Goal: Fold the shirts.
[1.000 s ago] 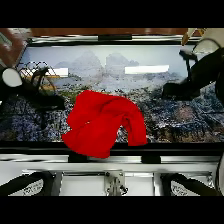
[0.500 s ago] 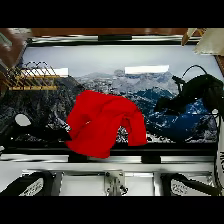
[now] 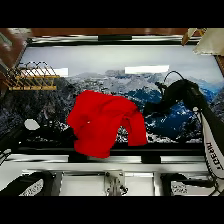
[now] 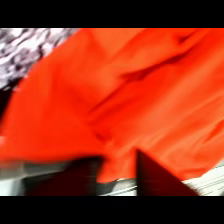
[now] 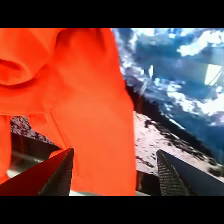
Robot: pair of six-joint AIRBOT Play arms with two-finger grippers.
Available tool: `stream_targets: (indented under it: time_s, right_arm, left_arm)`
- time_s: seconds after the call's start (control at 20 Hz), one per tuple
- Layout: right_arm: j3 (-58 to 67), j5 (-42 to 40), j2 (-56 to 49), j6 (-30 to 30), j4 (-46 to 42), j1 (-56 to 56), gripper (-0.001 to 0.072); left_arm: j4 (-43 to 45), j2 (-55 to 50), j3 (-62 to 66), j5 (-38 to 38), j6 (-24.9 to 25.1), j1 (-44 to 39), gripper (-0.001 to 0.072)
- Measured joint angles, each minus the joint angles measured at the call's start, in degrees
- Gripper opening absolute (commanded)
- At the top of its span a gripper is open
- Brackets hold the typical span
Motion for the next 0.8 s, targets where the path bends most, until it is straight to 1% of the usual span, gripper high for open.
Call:
stream_targets:
  time_s: [0.05,0.35,0.4,0.5,0.55,0.7,0.8]
  right_arm:
    - [0.00,0.24,-0.87,-0.11,0.02,0.74,0.0629]
    - [0.00,3.93,-6.36,-0.46,1.62,2.84,0.0628]
    - [0.00,4.61,-7.15,-0.33,2.19,2.93,0.0604]
    - [0.00,5.18,-8.59,0.20,4.04,2.99,0.0135]
    - [-0.07,5.66,-9.07,0.37,4.74,3.10,0.0053]
    - [0.81,4.44,-7.63,0.09,6.40,3.10,0.0055]
    - [3.63,4.02,-3.13,-2.14,6.56,3.10,0.0054]
  left_arm:
    - [-0.70,-0.09,0.17,1.01,0.02,-0.09,0.0035]
    - [-2.40,0.48,2.43,2.73,2.89,-0.37,0.0032]
    - [-2.40,0.63,3.19,2.86,3.58,-0.37,0.0032]
    - [-2.40,0.94,5.25,2.93,5.14,-0.37,0.0032]
    - [-2.40,1.01,6.62,3.06,5.99,-0.37,0.0031]
    - [-0.81,1.57,13.51,2.23,7.50,-0.37,0.0031]
    - [2.05,2.51,21.86,0.70,8.70,-0.37,0.0031]
